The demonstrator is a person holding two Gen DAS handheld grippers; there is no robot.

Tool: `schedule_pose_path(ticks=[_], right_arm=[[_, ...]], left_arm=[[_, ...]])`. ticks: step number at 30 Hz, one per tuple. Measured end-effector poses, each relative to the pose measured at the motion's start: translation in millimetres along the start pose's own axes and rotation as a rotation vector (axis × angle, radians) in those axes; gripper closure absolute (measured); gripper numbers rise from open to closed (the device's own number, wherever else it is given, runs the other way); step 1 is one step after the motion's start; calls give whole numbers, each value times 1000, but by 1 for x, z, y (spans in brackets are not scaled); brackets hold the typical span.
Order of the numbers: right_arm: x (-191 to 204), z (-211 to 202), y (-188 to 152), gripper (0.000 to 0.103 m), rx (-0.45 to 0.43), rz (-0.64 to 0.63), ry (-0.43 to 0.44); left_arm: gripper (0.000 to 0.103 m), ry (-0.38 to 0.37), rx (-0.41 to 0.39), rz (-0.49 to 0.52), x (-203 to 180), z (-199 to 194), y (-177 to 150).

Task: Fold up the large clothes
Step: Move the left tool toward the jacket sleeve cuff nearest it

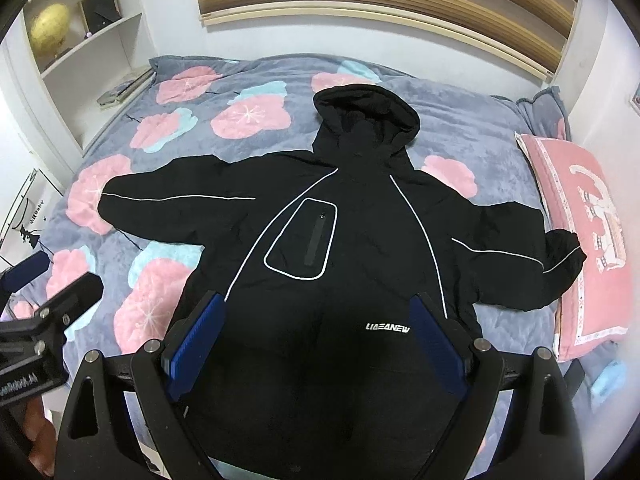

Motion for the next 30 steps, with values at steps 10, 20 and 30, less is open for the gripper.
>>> schedule_pose_path(ticks=[10, 20, 30], right_arm=[[42, 12, 11, 9, 50, -10, -32], [67, 27, 28, 9, 70, -2, -45], [85, 57, 56, 9, 80, -11, -109]], left_arm=[[1, -72, -43, -53, 51, 20, 21], [1, -81, -51, -112, 98, 56, 30], [1, -46, -32, -101, 131, 97, 38]])
Point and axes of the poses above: each gripper's, at about its wrist camera, not at the fingertips, and z roughly the way its jaws point, x to its left, y to its top, the point moved 2 cm from there along z, roughly the way its jaws point, and after that the axes turned 1 degree about y, right-handed, at the moved point
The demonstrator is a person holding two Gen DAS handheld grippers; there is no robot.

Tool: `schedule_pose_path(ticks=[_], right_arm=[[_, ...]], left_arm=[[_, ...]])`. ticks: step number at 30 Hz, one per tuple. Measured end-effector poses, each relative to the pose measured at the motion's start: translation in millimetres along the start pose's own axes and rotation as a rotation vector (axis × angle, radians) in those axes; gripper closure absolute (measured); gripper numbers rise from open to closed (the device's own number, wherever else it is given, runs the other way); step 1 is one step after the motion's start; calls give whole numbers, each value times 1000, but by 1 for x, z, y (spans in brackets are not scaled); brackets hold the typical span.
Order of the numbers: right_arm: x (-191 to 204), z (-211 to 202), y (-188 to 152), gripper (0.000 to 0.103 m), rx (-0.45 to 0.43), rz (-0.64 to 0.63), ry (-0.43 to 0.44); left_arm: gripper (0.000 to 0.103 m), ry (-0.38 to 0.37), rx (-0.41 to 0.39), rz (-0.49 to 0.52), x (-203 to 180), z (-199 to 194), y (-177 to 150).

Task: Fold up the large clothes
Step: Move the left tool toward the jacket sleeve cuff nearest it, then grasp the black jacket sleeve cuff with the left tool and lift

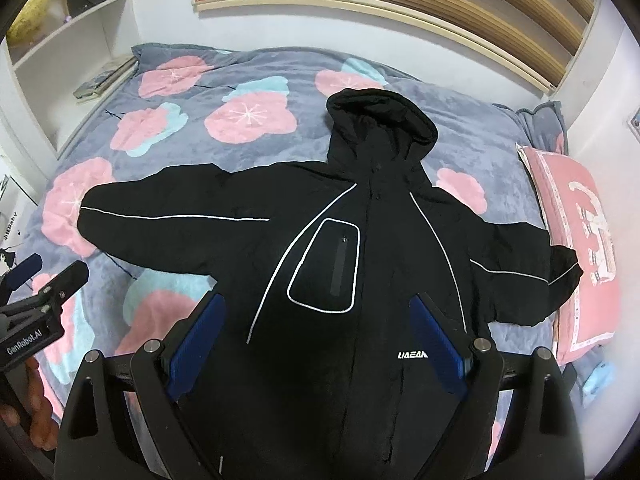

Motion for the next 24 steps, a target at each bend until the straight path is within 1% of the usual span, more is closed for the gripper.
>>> schedule_pose_path(ticks=[1, 4, 6, 7, 8, 9, 12, 13, 15, 19, 22, 24], right_arm=[[3, 3, 1, 9, 6, -4, -2], [13, 14, 8, 9, 20, -23, 6], [21, 23, 12, 9, 36, -39, 7], [23, 25, 12, 9, 41, -43, 4], [26, 31, 14, 9, 49, -53, -2], [28, 36, 15, 9, 54, -59, -7], [36, 51, 18, 9, 86, -94, -27], [39, 54, 20, 9, 85, -100, -33], [45, 66, 24, 9, 98, -117, -39], [57, 85, 34, 9, 114, -145, -40], [67, 100, 41, 9, 122, -175, -41], [74, 109, 45, 9, 124, -195, -40]], left_arm=[[1, 8, -3, 7, 3, 5, 1], [1, 30, 30, 14, 12, 26, -4], [1, 25, 57, -16, 25, 43, -7], [1, 18, 72, -43, 33, 50, -7], [1, 7, 90, -86, 44, 59, -9], [1, -1, 91, -142, 60, 67, -10], [1, -11, 69, -276, 102, 81, -12], [1, -15, 68, -337, 122, 89, -13], [1, -11, 55, -420, 153, 100, -13], [1, 6, 4, -526, 212, 125, -5], [3, -23, -8, -603, 256, 151, 5], [5, -40, -9, -638, 275, 166, 9]])
Point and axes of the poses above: each gripper's, at about its wrist camera, not at the fingertips, and z roughly the way its jaws point, x to its left, y to its top, the point moved 2 cm from there along z, roughly the way its jaws point, and after that the axes turned 1 degree about y, right-handed, at the moved point
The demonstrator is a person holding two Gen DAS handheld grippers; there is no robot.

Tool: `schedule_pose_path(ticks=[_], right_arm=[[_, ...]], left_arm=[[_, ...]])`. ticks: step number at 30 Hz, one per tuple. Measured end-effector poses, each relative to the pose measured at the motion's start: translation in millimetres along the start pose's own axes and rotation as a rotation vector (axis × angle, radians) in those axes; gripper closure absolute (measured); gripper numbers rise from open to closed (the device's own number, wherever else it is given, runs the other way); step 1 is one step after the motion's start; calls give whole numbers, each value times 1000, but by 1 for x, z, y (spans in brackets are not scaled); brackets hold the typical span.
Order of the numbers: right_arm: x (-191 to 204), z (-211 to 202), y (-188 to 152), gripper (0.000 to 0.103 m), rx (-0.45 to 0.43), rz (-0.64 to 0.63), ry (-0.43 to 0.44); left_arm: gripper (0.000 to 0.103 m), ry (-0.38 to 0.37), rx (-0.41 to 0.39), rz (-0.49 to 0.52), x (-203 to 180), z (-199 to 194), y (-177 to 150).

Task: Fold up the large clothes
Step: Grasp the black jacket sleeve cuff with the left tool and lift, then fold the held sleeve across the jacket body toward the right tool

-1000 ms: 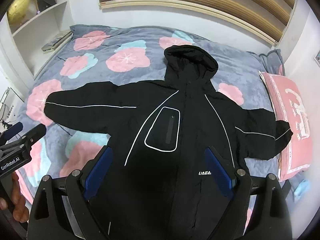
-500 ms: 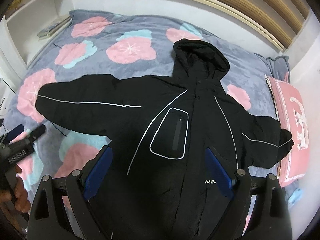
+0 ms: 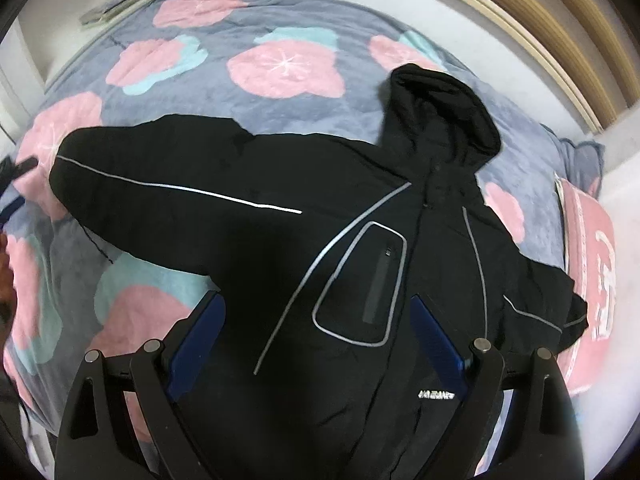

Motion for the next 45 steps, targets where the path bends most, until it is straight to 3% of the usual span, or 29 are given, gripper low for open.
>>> schedule_pose_path(ticks=[3, 10, 12, 15, 17, 20, 24, 31, 37, 45], right_arm=[[10, 14, 7, 9, 17, -27, 4], [18, 36, 11, 9, 60, -41, 20], [18, 41, 10, 9, 73, -41, 21], [17, 47, 8, 9, 87, -37, 23], [16, 49, 6, 9, 96, -32, 31], [14, 53, 6, 9, 106, -23, 44], [12, 56, 3, 9, 106, -14, 64], [-6, 51, -8, 9, 99, 18, 97], [-35, 49, -22, 9, 100, 64, 105], [-75, 54, -33, 9, 91, 135, 147]], left_arm=[[6, -9, 22, -27, 16, 28, 18], [6, 88, 95, -12, 29, 88, 28], [15, 101, 99, -8, 32, 96, 28], [35, 118, 90, 36, 30, 102, 27], [60, 131, 72, 68, 27, 96, 26], [77, 100, 42, 89, 25, 77, 26], [80, 96, 1, 148, 13, 49, 25], [80, 210, -64, 244, -13, 18, 15], [87, 274, -115, 298, -52, -6, 2], [88, 83, -137, 404, -144, -38, -33]])
Point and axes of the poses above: each gripper's, at about its wrist camera, not at the fingertips, and z roughly the way its jaws point, x to its left, y to its top, the point moved 2 cm from there along z, roughly the way its jaws point, and after that the axes turned 1 degree about y, right-handed, at the moved point
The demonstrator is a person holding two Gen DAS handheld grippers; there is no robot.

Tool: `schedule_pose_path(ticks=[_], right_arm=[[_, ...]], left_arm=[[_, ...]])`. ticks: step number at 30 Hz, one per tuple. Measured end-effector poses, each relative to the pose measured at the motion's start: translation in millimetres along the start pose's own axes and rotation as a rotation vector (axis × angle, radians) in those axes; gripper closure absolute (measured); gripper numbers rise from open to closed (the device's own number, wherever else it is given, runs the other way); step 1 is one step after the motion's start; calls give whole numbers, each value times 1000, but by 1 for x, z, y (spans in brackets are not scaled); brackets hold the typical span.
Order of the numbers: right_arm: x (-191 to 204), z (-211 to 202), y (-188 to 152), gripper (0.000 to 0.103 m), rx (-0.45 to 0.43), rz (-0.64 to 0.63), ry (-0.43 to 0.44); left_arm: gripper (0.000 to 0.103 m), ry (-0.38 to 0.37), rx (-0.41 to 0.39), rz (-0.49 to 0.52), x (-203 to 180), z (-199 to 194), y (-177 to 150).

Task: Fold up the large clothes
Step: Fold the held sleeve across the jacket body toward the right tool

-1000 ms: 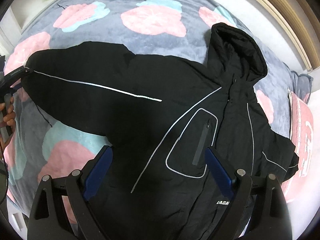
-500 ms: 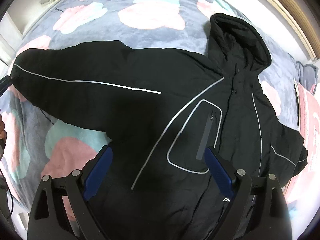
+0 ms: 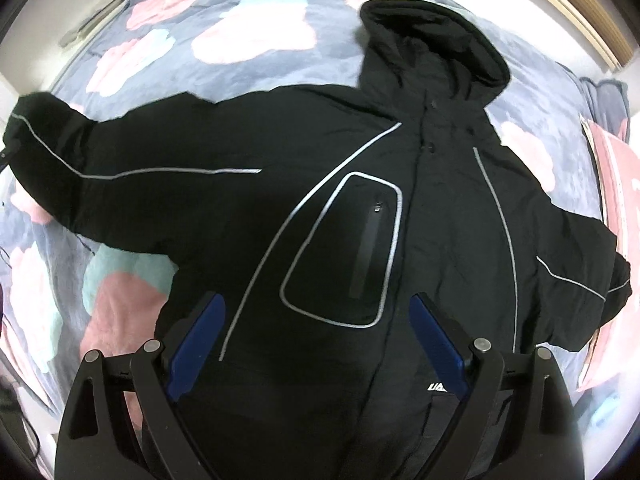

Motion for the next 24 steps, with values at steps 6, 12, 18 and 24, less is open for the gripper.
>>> schedule_pose_path(ticks=[6, 12, 18, 24], right_arm=[[-41, -4, -8, 9, -21, 62, 6], [-93, 0, -25, 9, -3, 134, -30], [-141, 12, -37, 9, 23, 206, -44], [-136, 35, -31, 9, 50, 169, -10]], left_arm=[[88, -235, 10, 155, -130, -24, -20], [98, -512, 102, 342, -280, -20, -66], [93, -496, 212, 356, -307, 4, -92], [83, -255, 299, 243, -229, 42, -88]])
Point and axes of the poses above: each gripper's, at about its wrist camera, not at the fingertips, and z roughly the way its jaws point, x to its left, y to its top, the point moved 2 cm from there along z, roughly the way its jaws point, and after that the axes turned 1 degree about y, right-handed, at the moved point
